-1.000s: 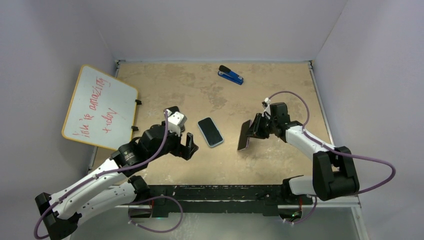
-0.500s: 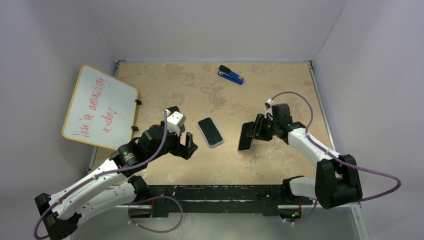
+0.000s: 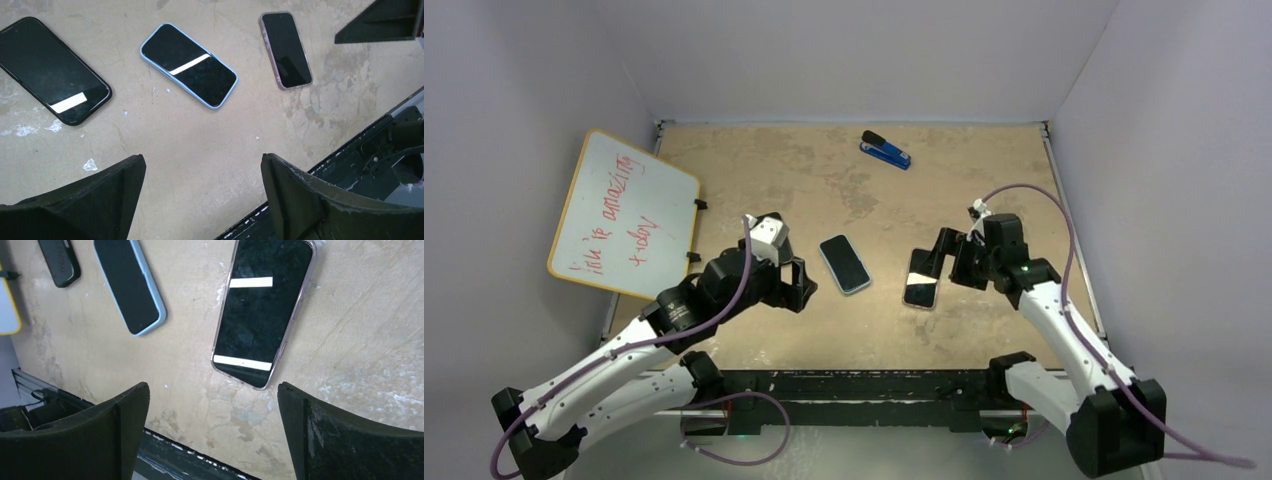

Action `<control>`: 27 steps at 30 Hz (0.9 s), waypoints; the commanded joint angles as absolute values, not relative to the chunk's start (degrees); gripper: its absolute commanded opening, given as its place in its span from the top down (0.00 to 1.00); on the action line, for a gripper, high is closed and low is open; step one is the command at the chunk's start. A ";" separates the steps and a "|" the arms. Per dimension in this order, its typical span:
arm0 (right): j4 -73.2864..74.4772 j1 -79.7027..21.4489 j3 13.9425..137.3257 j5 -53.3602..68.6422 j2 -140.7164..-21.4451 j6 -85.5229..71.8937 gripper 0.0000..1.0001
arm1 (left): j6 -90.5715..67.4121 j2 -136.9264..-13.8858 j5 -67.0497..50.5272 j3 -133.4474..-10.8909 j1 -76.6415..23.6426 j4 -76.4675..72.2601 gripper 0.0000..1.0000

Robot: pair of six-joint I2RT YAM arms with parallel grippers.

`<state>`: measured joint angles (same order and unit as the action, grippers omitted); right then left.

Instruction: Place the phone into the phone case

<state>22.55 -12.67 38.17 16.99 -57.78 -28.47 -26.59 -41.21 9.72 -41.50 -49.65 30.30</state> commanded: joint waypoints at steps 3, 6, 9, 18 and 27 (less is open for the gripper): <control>31.50 -12.35 44.46 15.89 -48.35 -26.84 0.01 | -31.46 -40.22 15.54 -46.53 -49.97 28.50 0.10; 32.68 -12.43 46.74 15.65 -44.26 -26.84 0.01 | -32.31 -40.03 16.42 -48.25 -49.93 28.67 0.09; 32.63 -12.39 48.51 15.69 -40.68 -27.42 0.01 | -32.28 -39.65 15.95 -49.86 -49.93 27.88 0.09; 31.27 -12.35 51.43 14.52 -33.58 -31.41 0.01 | -33.38 -37.39 15.78 -50.23 -49.92 26.06 0.09; 28.46 -12.39 50.41 14.97 -30.61 -32.48 0.01 | -33.93 -36.99 15.42 -48.81 -49.92 24.91 0.10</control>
